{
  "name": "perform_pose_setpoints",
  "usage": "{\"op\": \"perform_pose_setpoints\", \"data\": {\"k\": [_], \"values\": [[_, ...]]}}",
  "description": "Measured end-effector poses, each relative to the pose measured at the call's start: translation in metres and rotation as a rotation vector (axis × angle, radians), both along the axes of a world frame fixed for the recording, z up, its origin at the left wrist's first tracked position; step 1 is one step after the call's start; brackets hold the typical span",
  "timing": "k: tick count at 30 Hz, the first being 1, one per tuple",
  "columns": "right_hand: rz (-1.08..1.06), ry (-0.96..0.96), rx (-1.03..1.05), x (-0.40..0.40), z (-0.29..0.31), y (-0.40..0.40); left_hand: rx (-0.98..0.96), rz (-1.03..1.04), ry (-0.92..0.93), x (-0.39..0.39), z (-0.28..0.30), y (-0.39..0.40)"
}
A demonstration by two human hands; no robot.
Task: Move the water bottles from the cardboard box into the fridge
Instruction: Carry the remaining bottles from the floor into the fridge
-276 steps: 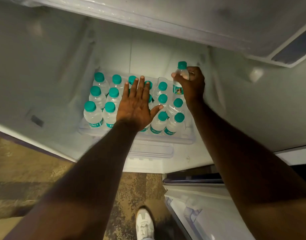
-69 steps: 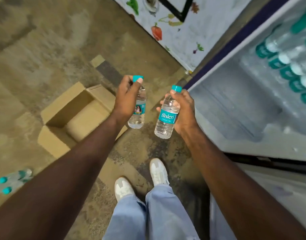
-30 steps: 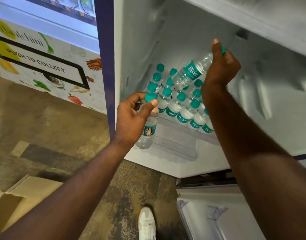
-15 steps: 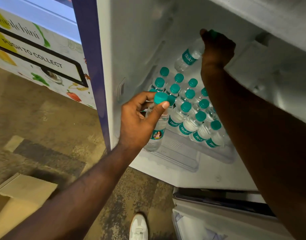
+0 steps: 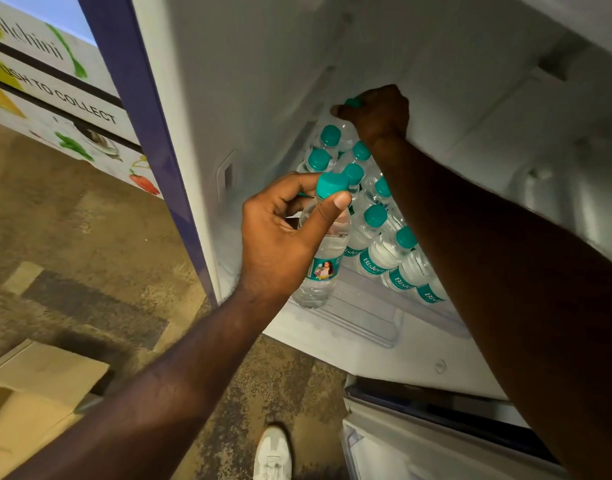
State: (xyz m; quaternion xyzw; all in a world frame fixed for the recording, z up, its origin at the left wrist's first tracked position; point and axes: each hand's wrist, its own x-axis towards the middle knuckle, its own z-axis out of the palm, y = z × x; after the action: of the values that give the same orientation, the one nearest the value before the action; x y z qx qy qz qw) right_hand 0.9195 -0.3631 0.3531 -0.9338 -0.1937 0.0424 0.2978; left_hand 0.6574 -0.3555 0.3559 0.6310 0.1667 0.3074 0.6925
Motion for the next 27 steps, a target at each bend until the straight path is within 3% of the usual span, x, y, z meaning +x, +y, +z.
{"op": "perform_pose_setpoints", "data": {"k": [5,12,14,16,19,23,27], "values": [[0.086,0.012,-0.147,-0.001,0.002,0.010,-0.005,0.021,0.021,0.004,0.000,-0.004],[0.055,0.156,-0.024,0.001,0.012,0.003,-0.002,0.029,-0.034,0.020,0.011,-0.005],[0.044,0.101,0.094,-0.014,0.019,-0.009,-0.012,0.027,-0.055,0.029,0.019,-0.002],[-0.007,0.090,0.386,-0.035,0.028,-0.023,-0.029,0.019,-0.066,0.042,0.030,0.001],[-0.048,0.258,0.743,-0.077,0.047,-0.049,-0.070,0.009,-0.074,0.063,0.049,0.005],[0.008,0.449,0.793,-0.116,0.069,-0.070,-0.027,0.059,-0.033,0.094,0.063,0.012],[0.148,0.428,0.835,-0.110,0.084,-0.072,0.050,0.061,0.076,0.129,0.072,0.025]]}}
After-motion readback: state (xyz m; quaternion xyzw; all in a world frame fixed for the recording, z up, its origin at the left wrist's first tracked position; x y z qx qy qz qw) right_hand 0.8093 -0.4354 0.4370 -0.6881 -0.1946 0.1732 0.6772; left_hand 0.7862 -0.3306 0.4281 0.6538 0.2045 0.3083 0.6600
